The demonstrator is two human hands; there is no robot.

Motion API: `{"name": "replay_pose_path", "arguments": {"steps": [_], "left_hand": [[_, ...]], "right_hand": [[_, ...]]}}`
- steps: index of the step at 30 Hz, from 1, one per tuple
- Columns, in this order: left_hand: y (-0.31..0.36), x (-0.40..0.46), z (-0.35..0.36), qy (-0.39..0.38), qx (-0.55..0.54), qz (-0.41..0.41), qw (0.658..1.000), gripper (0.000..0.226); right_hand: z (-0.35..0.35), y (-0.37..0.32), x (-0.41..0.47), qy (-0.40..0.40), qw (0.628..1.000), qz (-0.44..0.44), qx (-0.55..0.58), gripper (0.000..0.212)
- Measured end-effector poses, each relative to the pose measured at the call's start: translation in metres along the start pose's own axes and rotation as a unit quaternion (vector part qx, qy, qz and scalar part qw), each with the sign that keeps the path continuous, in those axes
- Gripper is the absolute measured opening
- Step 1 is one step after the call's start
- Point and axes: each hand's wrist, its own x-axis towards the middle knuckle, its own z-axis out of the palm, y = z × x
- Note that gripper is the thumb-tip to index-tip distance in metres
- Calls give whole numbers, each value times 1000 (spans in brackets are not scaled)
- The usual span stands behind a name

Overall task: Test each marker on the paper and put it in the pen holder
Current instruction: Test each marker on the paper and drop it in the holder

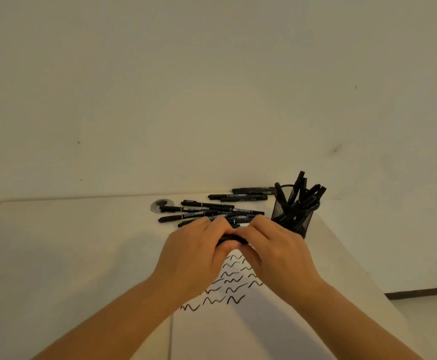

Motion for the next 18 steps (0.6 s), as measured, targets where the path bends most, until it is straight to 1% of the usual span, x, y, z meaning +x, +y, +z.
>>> {"name": "replay_pose_path", "arguments": {"steps": [1,3,5,7,9,11,14,16,18], "left_hand": [[3,10,-5,14,-12,15,1000,43],[5,32,-13,49,-73,20,996,44],[3,56,-17,81,-131,8,988,41],[-4,79,-14,83,-150,-21,985,42],[-17,102,-5,49,-116,-59,990,45],[-36,123,10,7,-65,-102,993,34],[-69,142,35,-80,-11,-159,984,22],[-85,148,52,-140,26,-180,973,20],[-96,152,67,-175,52,-191,964,21]], "right_hand": [[-5,6,8,4,1000,4,3,15],[-16,20,23,4,999,35,-2,13],[-27,36,38,13,994,109,9,14],[-36,55,50,42,975,208,64,14],[-41,77,56,80,948,280,127,13],[-44,94,59,95,932,311,157,17],[-40,113,57,70,921,337,180,24],[-32,123,54,55,914,354,191,25],[-22,130,51,42,911,360,196,26]]}}
